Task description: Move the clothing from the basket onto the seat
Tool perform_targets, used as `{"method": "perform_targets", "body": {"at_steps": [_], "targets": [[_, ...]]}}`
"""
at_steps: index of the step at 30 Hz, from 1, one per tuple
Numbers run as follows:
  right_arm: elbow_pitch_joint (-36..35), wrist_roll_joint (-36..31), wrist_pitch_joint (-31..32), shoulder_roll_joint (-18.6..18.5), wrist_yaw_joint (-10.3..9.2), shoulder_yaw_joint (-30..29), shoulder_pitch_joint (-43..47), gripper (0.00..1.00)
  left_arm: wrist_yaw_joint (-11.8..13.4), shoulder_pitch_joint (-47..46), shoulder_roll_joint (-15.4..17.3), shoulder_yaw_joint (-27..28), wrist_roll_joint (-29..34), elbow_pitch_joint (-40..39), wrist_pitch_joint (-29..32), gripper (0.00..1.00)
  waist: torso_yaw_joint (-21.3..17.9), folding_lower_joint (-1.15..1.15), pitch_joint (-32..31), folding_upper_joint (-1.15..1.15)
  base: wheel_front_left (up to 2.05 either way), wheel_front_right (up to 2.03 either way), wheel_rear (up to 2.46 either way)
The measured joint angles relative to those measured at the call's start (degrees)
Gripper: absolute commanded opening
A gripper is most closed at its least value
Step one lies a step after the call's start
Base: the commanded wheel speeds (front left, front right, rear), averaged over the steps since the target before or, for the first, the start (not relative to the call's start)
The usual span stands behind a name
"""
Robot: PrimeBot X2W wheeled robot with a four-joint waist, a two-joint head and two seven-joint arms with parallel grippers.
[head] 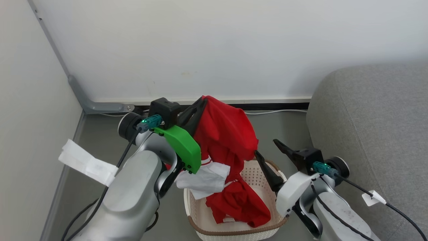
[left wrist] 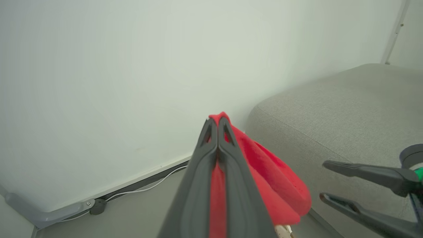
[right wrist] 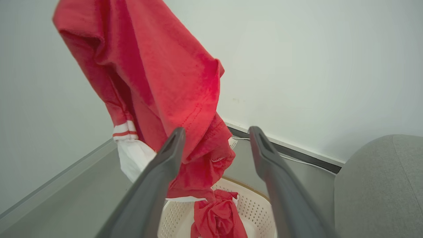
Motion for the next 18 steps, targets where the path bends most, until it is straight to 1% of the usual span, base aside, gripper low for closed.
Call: {"method": "perform_targets", "body": {"at_steps": [3, 5, 12, 18], "targets": [[1.77, 0.93, 0.32, -0.25, 0.04, 2.3, -1.03, 1.0, 0.01, -0.08, -0.01, -0.81, -0.86, -1.04, 0.52, 0.0, 0.4, 0.0, 0.11, 0.0, 0.0, 0.0, 0.0], [2.75, 1.81, 0.54, -0.23, 0.47, 4.09, -1.79, 1.0, 0.12, -0.1, 0.0, -1.27, -1.77, -1.63, 1.02, 0.0, 0.58, 0.0, 0.16, 0.0, 0.0, 0.0, 0.0], [4.75, 4.46, 0.71, -0.26, 0.52, 9.61, -3.04, 1.0, 0.35, -0.13, 0.0, -3.76, -2.83, -4.02, 2.41, 0.0, 1.72, 0.0, 0.19, 0.0, 0.0, 0.0, 0.0], [7.28, 4.74, 0.7, -0.27, 0.53, 11.0, -6.73, 1.0, 1.26, -0.14, 0.12, -4.63, -3.52, -6.04, 2.93, 0.0, 2.38, 0.0, 0.22, 0.0, 0.0, 0.0, 0.0]]}}
